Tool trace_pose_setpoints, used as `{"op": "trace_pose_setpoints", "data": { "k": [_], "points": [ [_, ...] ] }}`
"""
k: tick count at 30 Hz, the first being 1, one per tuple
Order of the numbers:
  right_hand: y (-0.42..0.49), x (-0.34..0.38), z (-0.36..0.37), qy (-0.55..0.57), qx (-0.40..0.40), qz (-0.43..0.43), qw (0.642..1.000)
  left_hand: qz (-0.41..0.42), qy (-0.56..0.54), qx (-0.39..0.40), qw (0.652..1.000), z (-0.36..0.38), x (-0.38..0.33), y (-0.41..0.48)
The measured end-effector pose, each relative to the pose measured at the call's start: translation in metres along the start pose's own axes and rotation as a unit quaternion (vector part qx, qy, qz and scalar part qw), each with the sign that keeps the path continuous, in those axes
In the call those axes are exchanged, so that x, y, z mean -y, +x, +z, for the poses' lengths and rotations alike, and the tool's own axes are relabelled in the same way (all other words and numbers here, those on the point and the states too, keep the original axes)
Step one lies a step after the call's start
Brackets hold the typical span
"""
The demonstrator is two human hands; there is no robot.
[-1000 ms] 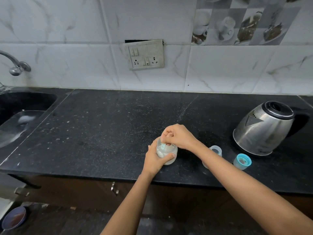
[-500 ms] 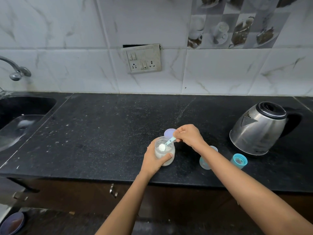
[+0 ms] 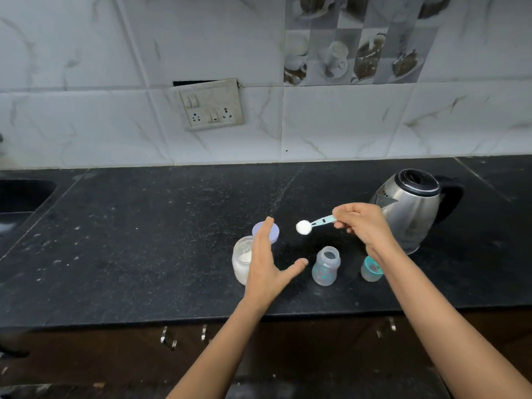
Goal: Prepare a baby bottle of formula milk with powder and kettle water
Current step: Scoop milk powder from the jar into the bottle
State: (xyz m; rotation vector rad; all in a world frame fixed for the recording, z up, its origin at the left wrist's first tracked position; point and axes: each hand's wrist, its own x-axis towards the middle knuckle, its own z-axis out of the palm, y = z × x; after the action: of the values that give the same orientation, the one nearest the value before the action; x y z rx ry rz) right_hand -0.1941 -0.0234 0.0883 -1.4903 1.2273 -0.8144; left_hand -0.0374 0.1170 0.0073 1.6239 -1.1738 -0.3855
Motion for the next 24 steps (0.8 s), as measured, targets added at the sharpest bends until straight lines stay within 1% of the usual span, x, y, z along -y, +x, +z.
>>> {"op": "trace_pose_setpoints", "data": {
  "k": [3,7,10,13,18,24],
  "points": [
    [-0.001,-0.014,-0.026,0.002,-0.034,0.008,0.999,-0.013,-0.011,0.056,0.998,0.026,-0.006,0.000],
    [-0.007,-0.035,-0.042,-0.004,-0.062,0.002,0.998,-0.061,-0.028,0.124,0.990,0.056,0.003,-0.004],
    [-0.011,-0.044,-0.043,-0.021,-0.071,-0.002,0.997,-0.086,-0.021,0.152,0.984,0.071,0.009,-0.007],
    [-0.012,-0.051,-0.042,-0.041,-0.075,-0.015,0.996,-0.099,-0.016,0.166,0.981,0.079,0.014,-0.006],
    [-0.015,-0.053,-0.040,-0.084,-0.077,-0.045,0.993,-0.098,-0.008,0.184,0.978,0.085,0.017,-0.004],
    [-0.018,-0.055,-0.031,-0.152,-0.081,-0.096,0.980,-0.098,-0.022,0.158,0.982,0.093,0.017,0.000]
  ]
}}
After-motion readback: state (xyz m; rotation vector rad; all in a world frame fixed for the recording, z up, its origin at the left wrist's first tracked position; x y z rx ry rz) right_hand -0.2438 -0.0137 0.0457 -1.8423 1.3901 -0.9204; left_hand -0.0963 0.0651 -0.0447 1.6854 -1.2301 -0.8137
